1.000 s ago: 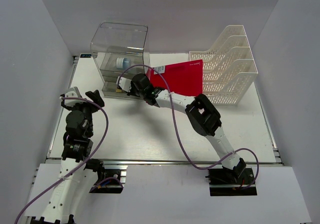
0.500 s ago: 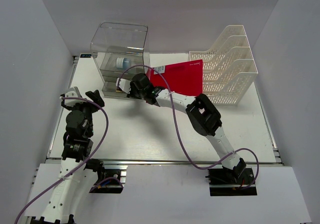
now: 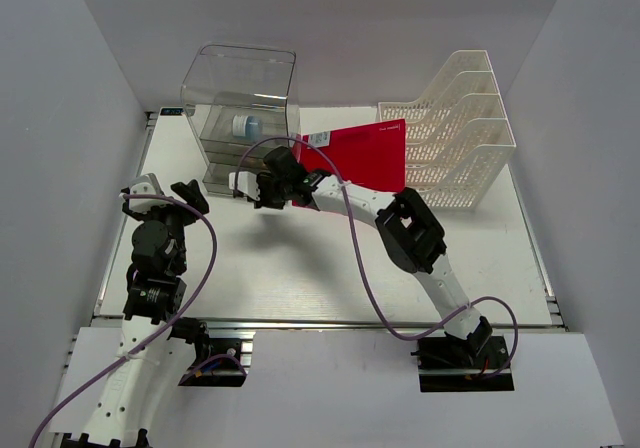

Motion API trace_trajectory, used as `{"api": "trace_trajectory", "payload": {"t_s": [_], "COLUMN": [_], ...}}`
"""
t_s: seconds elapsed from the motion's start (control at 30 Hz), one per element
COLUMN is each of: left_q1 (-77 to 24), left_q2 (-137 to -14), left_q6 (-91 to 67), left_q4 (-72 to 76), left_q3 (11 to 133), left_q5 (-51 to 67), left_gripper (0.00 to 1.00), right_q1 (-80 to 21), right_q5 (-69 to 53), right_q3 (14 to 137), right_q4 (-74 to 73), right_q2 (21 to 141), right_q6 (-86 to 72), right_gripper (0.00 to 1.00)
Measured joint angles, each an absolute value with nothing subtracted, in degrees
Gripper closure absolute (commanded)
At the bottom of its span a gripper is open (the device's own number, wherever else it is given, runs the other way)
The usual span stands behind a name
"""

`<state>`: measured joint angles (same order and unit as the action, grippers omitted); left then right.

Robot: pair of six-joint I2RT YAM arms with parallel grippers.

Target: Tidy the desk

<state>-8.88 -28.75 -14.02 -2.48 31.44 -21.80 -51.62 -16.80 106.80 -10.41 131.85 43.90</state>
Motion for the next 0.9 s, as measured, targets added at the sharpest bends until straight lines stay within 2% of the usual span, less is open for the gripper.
{"api": "trace_trajectory", "payload": {"t_s": [0.33,0.57,0.77,0.9], "left_q1": [-8.9,-8.9,-8.9,-8.9], "left_q2": [-28.8,-28.8,-28.8,-28.8], "left_q6": [-14.0,-14.0,-14.0,-14.0], "left_q4": [-2.5,-2.4,-2.4,-2.3], "left_q3": [31.4,31.4,31.4,31.4], "left_q5": [-21.8,-21.8,-21.8,-21.8], "left_gripper": [0.14,0.14,0.14,0.14], "right_q1": [-51.5,-51.3,-51.3,-50.9], "right_q5": [-1.7,2.3,2.3,-6.8], "right_q3": [106.5,105.1,105.2,106.6], "right_q4": [-1.6,1.1,2.7,-1.1], "right_q2": [133.3,133.6,133.6,133.6], "right_q6": [42.4,41.9,38.0,35.9], "right_gripper": [1.0,1.0,1.0,1.0]}}
